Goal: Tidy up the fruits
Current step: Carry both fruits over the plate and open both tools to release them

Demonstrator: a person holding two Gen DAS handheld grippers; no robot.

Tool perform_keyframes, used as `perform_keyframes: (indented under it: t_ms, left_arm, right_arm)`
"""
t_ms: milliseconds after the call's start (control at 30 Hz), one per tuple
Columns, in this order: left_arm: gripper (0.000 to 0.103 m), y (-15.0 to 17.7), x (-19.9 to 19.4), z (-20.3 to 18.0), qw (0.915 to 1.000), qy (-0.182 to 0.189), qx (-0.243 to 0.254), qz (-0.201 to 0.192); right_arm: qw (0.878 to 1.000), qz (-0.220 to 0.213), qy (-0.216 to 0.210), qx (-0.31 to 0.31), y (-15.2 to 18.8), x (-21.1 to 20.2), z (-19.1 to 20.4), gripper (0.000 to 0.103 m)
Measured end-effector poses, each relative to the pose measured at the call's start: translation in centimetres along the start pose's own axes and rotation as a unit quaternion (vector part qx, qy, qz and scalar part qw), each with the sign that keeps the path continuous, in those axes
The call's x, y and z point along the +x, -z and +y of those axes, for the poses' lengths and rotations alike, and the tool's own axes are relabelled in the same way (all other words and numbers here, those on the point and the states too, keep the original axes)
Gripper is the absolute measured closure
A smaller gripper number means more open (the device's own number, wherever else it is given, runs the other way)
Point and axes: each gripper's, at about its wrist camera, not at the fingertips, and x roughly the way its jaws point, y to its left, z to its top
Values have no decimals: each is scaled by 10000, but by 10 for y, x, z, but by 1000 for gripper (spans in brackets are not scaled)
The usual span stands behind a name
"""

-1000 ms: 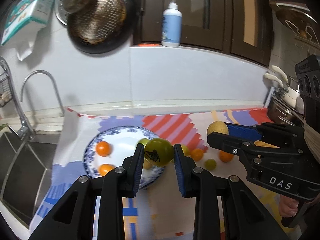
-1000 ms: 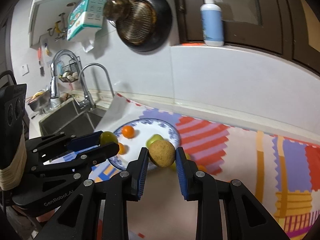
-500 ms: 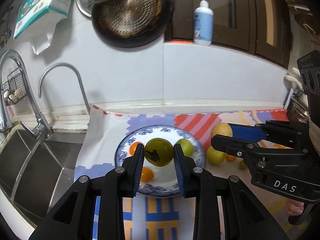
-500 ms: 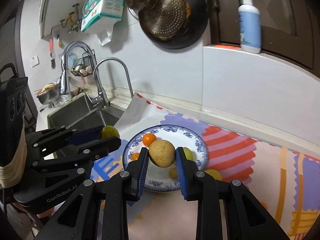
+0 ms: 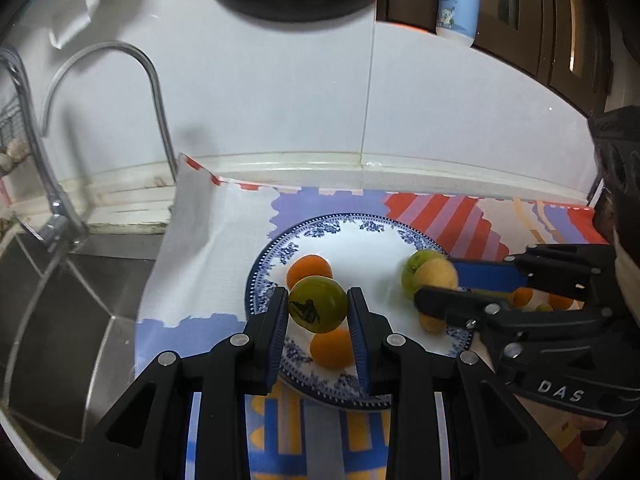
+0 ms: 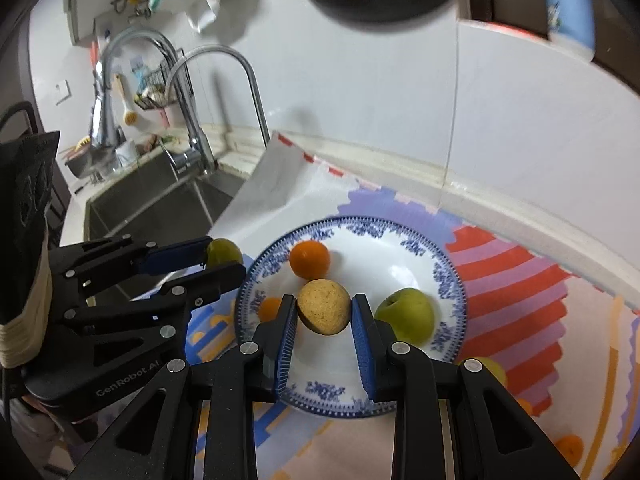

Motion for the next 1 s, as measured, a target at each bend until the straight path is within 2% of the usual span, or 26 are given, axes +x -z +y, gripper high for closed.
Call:
perform_keyframes:
  t_ms: [200, 567, 900, 1000]
  left_arm:
    - [73, -1, 30, 8, 9996, 3, -6, 287]
    - [73, 6, 52, 17, 9985, -7, -23, 553]
    - [73, 9, 58, 15, 9983, -96, 71, 577]
    - [67, 9, 55, 15, 9984, -101, 47, 554]
  right_arm:
    - [9996, 263, 10, 45, 2, 31, -6, 74]
    - [9986, 523, -25, -31, 2, 60, -6, 74]
    - [9979, 646, -31, -81, 5, 69, -3, 74]
    - [9979, 649, -37, -57, 4, 67, -4, 73]
